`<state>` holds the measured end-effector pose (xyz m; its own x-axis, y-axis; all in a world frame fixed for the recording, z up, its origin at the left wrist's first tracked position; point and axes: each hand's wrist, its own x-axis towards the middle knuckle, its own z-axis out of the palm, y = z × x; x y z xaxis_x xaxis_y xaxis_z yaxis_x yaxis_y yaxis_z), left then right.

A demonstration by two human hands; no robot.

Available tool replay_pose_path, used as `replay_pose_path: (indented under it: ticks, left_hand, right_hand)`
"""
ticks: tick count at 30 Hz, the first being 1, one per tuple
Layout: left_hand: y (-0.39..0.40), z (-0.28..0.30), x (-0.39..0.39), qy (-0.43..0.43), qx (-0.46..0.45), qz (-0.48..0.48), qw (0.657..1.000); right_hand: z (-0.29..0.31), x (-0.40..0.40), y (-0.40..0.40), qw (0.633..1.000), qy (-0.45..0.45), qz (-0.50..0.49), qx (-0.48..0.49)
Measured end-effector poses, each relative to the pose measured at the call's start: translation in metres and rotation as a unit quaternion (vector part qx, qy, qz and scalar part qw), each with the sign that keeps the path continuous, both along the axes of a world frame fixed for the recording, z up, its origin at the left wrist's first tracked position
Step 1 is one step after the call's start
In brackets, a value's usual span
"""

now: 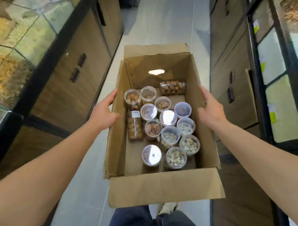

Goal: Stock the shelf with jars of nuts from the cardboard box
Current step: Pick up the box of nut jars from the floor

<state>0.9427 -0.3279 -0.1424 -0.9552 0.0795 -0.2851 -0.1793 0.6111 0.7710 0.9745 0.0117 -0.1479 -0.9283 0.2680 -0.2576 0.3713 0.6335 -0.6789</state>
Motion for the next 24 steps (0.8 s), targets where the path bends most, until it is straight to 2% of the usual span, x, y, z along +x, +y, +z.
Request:
replay_pose_path:
  ticks: [8, 16, 24]
  left_hand:
    - [0.045, -0.004, -0.211, 0.012, -0.009, -0.072, 0.997]
    - [0.118, 0.012, -0.378, 0.017, 0.014, -0.125, 0.992]
    - [0.227, -0.005, -0.517, 0.003, 0.005, -0.099, 0.995]
  right_hand:
    - [-0.005, -0.160, 0.032, 0.997, 0.014, -0.075, 0.021]
    - [0.009, -0.293, 0.090, 0.989, 0.029, -0.147, 0.012]
    - [-0.011, -0.432, 0.199, 0.989, 0.015, -0.149, -0.018]
